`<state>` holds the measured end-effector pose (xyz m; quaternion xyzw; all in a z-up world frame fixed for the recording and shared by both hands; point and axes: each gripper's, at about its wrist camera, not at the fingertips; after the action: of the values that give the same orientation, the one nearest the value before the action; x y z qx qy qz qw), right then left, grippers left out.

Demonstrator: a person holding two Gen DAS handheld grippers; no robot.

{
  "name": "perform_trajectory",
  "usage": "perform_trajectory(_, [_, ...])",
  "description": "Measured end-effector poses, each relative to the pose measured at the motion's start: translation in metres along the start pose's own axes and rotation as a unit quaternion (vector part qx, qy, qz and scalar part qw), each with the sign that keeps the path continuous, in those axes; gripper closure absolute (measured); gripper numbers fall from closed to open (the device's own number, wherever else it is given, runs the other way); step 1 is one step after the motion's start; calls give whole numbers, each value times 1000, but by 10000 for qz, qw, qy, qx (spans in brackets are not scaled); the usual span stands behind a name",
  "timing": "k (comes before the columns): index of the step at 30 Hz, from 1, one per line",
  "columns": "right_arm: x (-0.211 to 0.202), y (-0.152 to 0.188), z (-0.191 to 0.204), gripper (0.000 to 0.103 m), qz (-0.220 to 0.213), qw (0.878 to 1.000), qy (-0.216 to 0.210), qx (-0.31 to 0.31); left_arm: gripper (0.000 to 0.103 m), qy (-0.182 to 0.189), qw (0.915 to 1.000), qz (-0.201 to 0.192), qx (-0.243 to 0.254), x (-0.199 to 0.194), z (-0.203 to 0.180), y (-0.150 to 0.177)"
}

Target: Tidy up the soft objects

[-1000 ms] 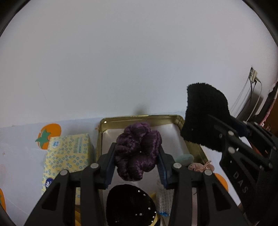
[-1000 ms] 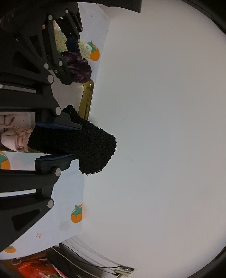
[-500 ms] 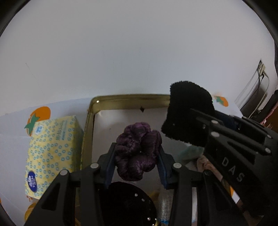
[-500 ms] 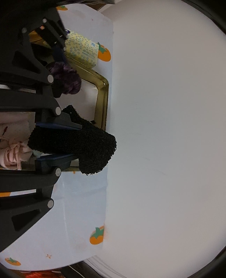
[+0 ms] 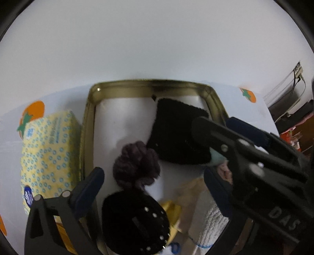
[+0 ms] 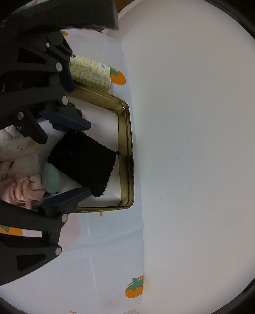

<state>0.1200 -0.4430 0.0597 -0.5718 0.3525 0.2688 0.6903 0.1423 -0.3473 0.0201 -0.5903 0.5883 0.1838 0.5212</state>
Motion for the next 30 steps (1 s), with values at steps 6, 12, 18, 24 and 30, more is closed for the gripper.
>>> perform_trajectory(6, [-10,10,-14,39,192,9974,-486,490,0,302,9990,309,-146,-8,2,9])
perform_trajectory(12, [-21,34,-30,39,32,9911,-692,1136,0,16,9996,-238,127,-27,-5,24])
perform_trajectory(18, [-43,70,-45,38,-858,9781,-601,1796,0,-160,9909,-1338,59,-49,-1,50])
perform_trajectory(24, [-56,99,-49,38,-1792,9613,-297,2071,0,-565,9776,-2007,298,-62,-6,68])
perform_trajectory(30, [-66,111,-36,38,-2317,9579,8,1697,0,-716,9617,-2593,532,-80,-4,86])
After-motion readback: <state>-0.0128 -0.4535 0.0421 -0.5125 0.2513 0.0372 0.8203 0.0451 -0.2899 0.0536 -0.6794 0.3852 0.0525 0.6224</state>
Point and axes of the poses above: each gripper's, at about its wrist camera, not at the fingertips, and x roughly the way its jaws point, z to its left, y to its underside, and after that the axes turned 13 degrees about y, right-handed
